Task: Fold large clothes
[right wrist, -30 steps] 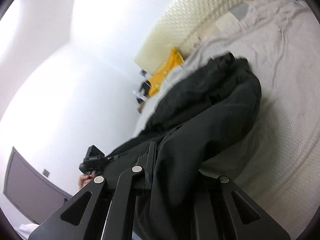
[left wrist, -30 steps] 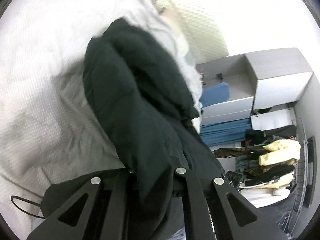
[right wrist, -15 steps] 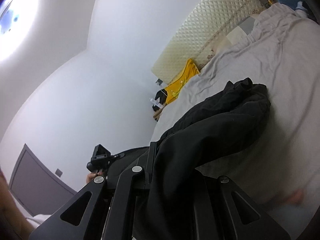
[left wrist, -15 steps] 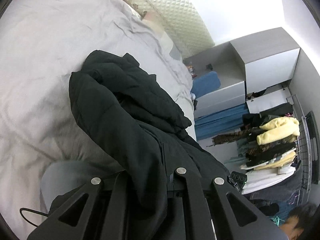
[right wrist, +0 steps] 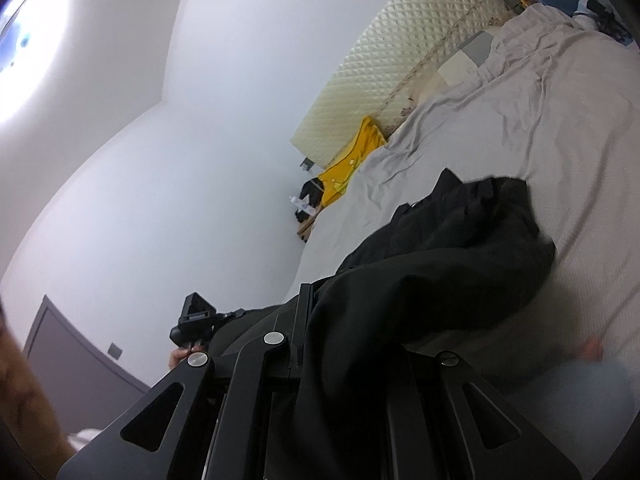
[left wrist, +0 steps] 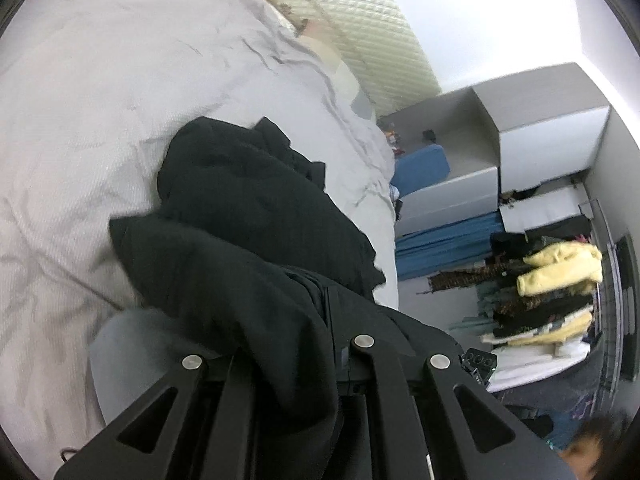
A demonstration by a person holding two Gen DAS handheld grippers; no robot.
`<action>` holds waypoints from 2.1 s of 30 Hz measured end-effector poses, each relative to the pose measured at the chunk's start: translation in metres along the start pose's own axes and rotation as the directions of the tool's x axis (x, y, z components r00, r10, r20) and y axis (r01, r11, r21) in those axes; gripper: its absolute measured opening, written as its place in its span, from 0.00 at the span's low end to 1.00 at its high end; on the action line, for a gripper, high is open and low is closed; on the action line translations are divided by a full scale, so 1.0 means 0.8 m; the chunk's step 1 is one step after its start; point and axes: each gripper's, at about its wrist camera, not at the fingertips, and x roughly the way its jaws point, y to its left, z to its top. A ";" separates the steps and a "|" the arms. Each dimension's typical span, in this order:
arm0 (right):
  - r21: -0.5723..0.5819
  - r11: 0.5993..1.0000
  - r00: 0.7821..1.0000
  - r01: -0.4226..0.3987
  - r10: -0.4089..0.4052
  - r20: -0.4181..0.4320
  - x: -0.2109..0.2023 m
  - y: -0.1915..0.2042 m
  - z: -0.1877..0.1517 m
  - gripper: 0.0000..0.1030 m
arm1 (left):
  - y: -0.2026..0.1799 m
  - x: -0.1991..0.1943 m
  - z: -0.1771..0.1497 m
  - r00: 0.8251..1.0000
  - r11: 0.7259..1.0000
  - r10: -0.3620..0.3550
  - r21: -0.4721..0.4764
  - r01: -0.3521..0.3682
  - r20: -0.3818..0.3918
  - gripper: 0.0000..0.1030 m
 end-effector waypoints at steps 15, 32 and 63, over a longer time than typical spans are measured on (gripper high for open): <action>0.346 0.916 0.979 0.204 -0.194 -0.065 0.177 -0.153 0.175 0.09 | 0.040 0.138 0.178 0.978 0.956 0.208 -0.206 -0.209 -0.027 0.09; 0.435 0.831 0.938 0.347 -0.296 -0.181 0.275 -0.286 0.200 0.08 | 0.070 0.268 0.260 0.918 0.898 0.380 -0.192 -0.396 -0.115 0.12; -0.135 0.839 0.849 0.527 -0.526 0.047 0.153 -0.118 0.185 0.61 | -0.027 0.078 0.145 0.865 0.866 0.371 0.212 -0.454 0.337 0.59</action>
